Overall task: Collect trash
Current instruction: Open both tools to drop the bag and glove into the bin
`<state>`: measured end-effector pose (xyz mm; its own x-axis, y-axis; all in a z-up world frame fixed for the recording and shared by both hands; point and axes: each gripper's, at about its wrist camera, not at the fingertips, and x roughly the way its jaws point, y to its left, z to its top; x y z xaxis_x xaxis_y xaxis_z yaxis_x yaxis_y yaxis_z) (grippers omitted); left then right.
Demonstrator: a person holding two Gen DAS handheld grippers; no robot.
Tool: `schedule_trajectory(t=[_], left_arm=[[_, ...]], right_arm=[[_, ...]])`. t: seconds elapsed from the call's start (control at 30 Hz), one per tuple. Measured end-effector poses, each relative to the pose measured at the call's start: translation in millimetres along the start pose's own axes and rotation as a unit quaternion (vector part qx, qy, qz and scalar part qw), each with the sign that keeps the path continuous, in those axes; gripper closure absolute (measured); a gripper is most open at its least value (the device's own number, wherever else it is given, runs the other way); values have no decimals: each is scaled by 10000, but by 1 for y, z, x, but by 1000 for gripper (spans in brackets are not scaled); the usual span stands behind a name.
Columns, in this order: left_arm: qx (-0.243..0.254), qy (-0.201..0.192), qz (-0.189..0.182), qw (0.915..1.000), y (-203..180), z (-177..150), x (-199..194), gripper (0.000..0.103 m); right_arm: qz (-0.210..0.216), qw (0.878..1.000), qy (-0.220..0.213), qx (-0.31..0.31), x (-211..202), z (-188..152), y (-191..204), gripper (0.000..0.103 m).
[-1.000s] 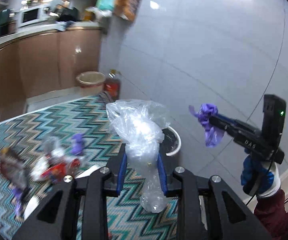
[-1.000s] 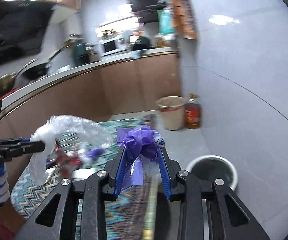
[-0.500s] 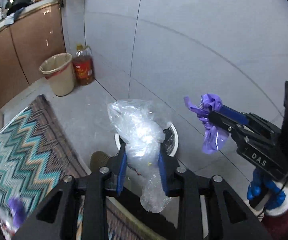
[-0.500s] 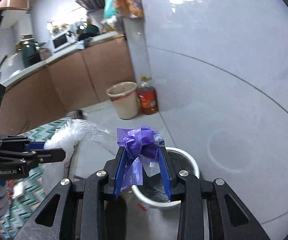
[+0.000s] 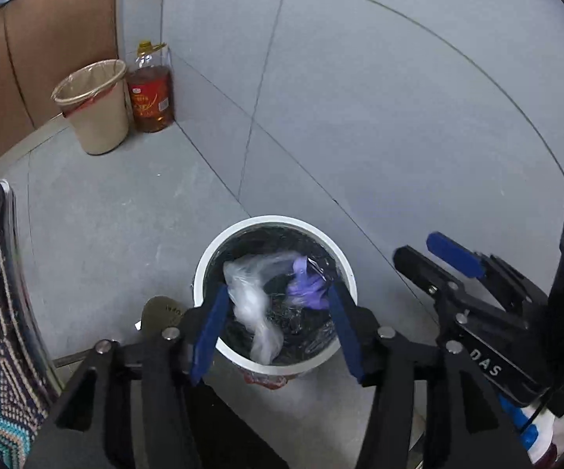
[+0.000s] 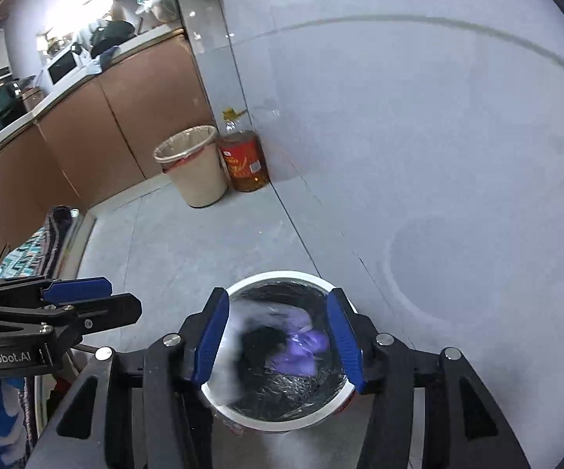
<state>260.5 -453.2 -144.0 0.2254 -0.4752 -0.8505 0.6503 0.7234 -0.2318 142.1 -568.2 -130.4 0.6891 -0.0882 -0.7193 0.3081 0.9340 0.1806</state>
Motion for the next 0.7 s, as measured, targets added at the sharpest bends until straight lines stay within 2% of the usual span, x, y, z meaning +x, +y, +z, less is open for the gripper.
schedule_trajectory(t=[0.1,0.3,0.5,0.7], left_arm=[[-53,-138,-27,9999,3,-4,-9,51],[56,-803,70,9967,4,-18,-58,51],[157,-1149,219,9930,-4,-44,-124,51],[166,-1747,457,9834,-3,-82,-209,51]], right_arm=[[42,9999,-27,102,-7,-4,-5,53],[211,9996,-180,94,-36,-8,5,53],[405,9971,-649,15,-102,-15,25,53],[589,9892,-1305,-298,-183,-21,64,53]])
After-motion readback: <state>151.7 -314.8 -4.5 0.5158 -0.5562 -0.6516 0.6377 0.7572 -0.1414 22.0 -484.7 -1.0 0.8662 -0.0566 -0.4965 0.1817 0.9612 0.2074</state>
